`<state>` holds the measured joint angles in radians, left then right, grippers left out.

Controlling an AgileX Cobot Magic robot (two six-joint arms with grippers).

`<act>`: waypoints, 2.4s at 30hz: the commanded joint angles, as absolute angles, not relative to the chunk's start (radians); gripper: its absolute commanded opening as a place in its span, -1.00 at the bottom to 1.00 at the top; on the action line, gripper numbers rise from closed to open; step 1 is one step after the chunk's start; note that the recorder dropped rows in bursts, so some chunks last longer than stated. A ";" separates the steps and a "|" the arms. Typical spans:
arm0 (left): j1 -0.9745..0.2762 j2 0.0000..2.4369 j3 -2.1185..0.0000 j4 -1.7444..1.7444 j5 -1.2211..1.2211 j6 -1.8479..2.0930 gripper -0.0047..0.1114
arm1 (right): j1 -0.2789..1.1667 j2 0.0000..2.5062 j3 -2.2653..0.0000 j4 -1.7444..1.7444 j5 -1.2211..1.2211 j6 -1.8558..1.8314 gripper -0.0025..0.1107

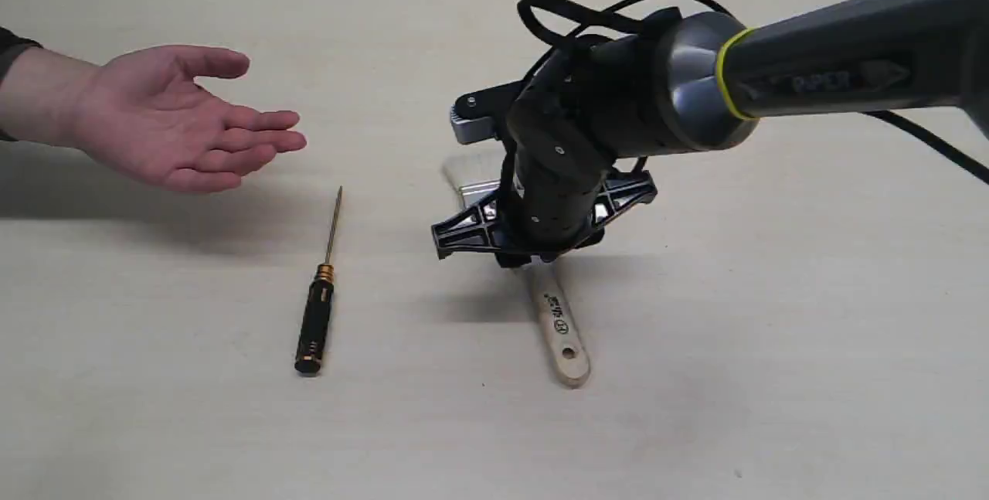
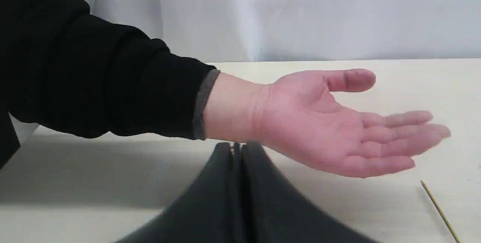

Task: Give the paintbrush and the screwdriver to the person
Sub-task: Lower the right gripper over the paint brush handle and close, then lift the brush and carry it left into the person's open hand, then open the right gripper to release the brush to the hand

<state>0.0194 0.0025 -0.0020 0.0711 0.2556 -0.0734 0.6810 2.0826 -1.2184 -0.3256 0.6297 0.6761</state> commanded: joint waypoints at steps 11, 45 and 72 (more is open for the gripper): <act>0.011 0.000 0.000 0.068 0.250 -0.075 -0.92 | 0.677 1.924 -1.279 -0.290 0.738 0.505 -0.88; 0.011 0.000 0.000 0.070 0.249 -0.075 -0.92 | 0.875 2.040 -1.441 0.508 0.152 -0.434 -0.60; 0.011 0.000 0.000 0.067 0.250 -0.075 -0.92 | 0.875 1.790 -1.444 0.085 0.671 -0.096 -0.28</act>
